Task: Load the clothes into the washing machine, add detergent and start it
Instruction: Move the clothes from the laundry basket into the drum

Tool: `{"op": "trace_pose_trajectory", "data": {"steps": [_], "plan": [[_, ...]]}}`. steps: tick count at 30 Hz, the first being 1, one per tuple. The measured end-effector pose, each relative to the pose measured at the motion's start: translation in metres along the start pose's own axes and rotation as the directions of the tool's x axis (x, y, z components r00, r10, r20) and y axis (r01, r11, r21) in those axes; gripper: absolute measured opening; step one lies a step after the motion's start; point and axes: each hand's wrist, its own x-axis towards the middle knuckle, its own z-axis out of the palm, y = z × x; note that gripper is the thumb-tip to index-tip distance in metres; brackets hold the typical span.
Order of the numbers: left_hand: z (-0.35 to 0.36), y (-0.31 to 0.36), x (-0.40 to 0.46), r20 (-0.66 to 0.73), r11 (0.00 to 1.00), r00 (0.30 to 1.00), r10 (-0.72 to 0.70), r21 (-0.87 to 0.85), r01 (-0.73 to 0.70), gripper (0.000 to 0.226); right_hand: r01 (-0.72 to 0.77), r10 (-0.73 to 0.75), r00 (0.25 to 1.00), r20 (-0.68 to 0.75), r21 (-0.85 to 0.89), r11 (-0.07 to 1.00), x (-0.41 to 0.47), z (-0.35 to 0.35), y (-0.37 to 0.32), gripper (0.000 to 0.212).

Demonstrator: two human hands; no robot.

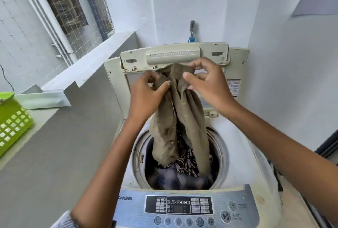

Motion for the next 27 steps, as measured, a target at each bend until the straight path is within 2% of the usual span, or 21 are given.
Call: {"op": "trace_pose_trajectory", "data": {"steps": [2,4,6,7,8,9,10,11,12,15,17,19,21,23,25,27], "plan": [[0.018,-0.008,-0.009,0.048,0.997,0.999,-0.024,-0.078,0.028,0.015,-0.009,0.01,1.0,0.011,-0.025,1.0,-0.008,0.006,0.018,0.018],[0.037,-0.027,-0.021,0.142,0.994,0.988,-0.068,-0.074,0.079,0.011,-0.011,0.022,0.997,0.075,-0.139,0.99,-0.022,0.006,0.047,0.014],[0.051,-0.055,-0.036,0.328,0.985,0.929,-0.172,0.063,0.16,0.011,-0.044,0.147,0.948,0.283,-0.341,0.939,-0.04,-0.002,0.081,0.015],[0.058,-0.07,-0.043,0.46,0.967,0.854,-0.242,0.183,0.176,0.014,-0.048,0.267,0.86,0.435,-0.452,0.891,-0.05,-0.008,0.097,0.018],[0.064,-0.085,-0.051,0.587,0.942,0.748,-0.311,0.296,0.159,0.018,-0.026,0.389,0.73,0.562,-0.546,0.837,-0.059,-0.015,0.113,0.024],[0.07,-0.097,-0.058,0.685,0.916,0.626,-0.374,0.377,0.134,0.022,-0.008,0.488,0.604,0.63,-0.607,0.794,-0.068,-0.023,0.128,0.028],[0.075,-0.107,-0.065,0.74,0.893,0.515,-0.432,0.432,0.127,0.029,-0.018,0.556,0.522,0.647,-0.643,0.766,-0.077,-0.03,0.139,0.031],[0.08,-0.112,-0.071,0.766,0.877,0.437,-0.472,0.46,0.141,0.034,-0.055,0.597,0.481,0.642,-0.658,0.751,-0.083,-0.036,0.146,0.033],[0.087,-0.114,-0.076,0.781,0.871,0.389,-0.488,0.466,0.158,0.034,-0.101,0.618,0.472,0.629,-0.658,0.746,-0.088,-0.043,0.152,0.034],[0.118,-0.105,-0.084,0.814,0.896,0.376,-0.443,0.404,0.183,0.037,-0.2,0.631,0.496,0.597,-0.628,0.752,-0.094,-0.064,0.167,0.032],[0.144,-0.09,-0.087,0.837,0.921,0.387,-0.388,0.339,0.191,0.038,-0.279,0.631,0.546,0.551,-0.591,0.757,-0.094,-0.081,0.173,0.029],[0.175,-0.072,-0.092,0.849,0.947,0.425,-0.314,0.25,0.2,0.032,-0.355,0.619,0.635,0.462,-0.537,0.765,-0.093,-0.103,0.18,0.024],[0.204,-0.053,-0.1,0.828,0.954,0.494,-0.266,0.152,0.259,0.022,-0.405,0.587,0.733,0.344,-0.472,0.783,-0.092,-0.127,0.187,0.019],[0.238,-0.031,-0.11,0.805,0.944,0.54,-0.243,0.07,0.322,0.017,-0.473,0.575,0.79,0.212,-0.386,0.792,-0.091,-0.159,0.197,0.018],[0.276,-0.009,-0.121,0.796,0.943,0.566,-0.214,0.017,0.333,0.02,-0.535,0.586,0.805,0.096,-0.311,0.786,-0.091,-0.198,0.213,0.017],[0.312,0.008,-0.132,0.783,0.968,0.595,-0.181,0.033,0.25,0.024,-0.604,0.621,0.784,-0.009,-0.242,0.76,-0.095,-0.237,0.235,0.017]]}}
